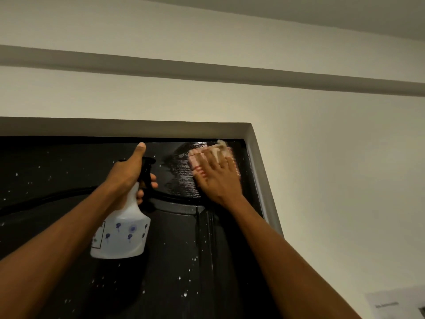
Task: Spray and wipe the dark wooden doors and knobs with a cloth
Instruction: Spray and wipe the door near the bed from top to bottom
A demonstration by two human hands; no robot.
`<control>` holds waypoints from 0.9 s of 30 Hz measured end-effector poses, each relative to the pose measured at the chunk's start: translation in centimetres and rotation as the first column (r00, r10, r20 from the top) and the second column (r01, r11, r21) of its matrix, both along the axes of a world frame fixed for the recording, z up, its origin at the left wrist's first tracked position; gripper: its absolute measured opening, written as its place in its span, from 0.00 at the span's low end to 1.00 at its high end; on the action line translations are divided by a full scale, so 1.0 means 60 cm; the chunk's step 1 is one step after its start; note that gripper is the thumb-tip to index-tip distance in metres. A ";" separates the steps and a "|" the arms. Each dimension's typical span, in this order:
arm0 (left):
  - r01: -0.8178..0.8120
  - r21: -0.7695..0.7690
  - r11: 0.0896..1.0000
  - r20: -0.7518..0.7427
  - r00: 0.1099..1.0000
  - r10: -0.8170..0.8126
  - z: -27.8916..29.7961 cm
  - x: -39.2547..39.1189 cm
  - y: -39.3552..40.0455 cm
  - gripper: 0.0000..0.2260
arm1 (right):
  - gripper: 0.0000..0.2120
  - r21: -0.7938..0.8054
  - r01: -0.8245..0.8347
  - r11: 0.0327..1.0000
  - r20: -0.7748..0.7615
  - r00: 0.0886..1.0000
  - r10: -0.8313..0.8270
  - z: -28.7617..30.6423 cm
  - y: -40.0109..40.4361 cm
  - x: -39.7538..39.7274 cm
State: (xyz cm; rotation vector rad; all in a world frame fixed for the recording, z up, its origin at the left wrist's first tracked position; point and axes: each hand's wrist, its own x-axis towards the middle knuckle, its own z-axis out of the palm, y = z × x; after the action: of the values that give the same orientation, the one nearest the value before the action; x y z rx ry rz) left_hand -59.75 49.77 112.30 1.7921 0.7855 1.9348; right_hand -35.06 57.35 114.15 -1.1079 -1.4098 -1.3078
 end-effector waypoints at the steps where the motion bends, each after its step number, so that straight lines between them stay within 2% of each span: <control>1: -0.002 -0.008 1.000 0.006 1.000 0.002 -0.002 0.000 -0.001 0.40 | 0.33 0.029 -0.037 0.999 -0.149 0.988 0.041 -0.012 -0.002 0.016; 3: -0.014 -0.019 1.000 0.014 1.000 0.014 -0.006 0.004 0.001 0.40 | 0.34 0.082 -0.089 0.993 -0.399 0.910 0.114 -0.045 -0.001 0.024; 5: -0.045 -0.024 0.999 0.024 0.999 0.046 -0.011 0.004 0.003 0.40 | 0.34 0.116 -0.084 0.990 -0.494 0.860 0.131 -0.086 0.005 -0.003; 7: -0.085 -0.034 0.996 0.037 0.996 0.086 -0.012 -0.004 0.002 0.39 | 0.34 0.099 -0.099 0.990 -0.412 0.902 0.131 -0.109 0.014 -0.039; 10: -0.106 -0.053 0.993 0.091 0.990 0.110 -0.010 -0.030 0.000 0.39 | 0.32 0.023 -0.091 0.996 -0.094 0.991 0.092 -0.098 0.027 -0.062; 12: -0.127 -0.079 0.989 0.127 0.983 0.136 -0.009 -0.046 0.001 0.39 | 0.32 0.019 -0.054 0.998 0.026 0.998 0.053 -0.083 0.032 -0.059; 15: -0.156 -0.073 0.985 0.142 0.976 0.165 -0.004 -0.077 0.002 0.39 | 0.31 0.076 -0.060 0.995 -0.084 0.994 0.066 -0.085 0.035 -0.082; 19: -0.076 -0.059 0.995 0.101 0.992 0.082 0.001 -0.111 -0.005 0.40 | 0.32 0.138 -0.066 0.988 -0.224 0.970 0.096 -0.096 0.043 -0.128; 24: -0.068 -0.086 0.994 0.114 0.990 0.078 0.003 -0.143 0.000 0.36 | 0.34 0.127 -0.061 0.990 -0.278 0.956 0.095 -0.103 0.049 -0.157; 27: -0.077 -0.072 0.994 0.120 0.989 0.085 0.004 -0.160 0.009 0.37 | 0.34 0.125 -0.051 0.991 -0.286 0.954 0.086 -0.103 0.048 -0.168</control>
State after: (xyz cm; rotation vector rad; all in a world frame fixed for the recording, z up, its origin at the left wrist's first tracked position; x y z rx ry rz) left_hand -69.33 50.29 112.51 1.6087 0.8827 2.0231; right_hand -45.15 60.22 107.97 -1.1117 -1.1298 -1.1112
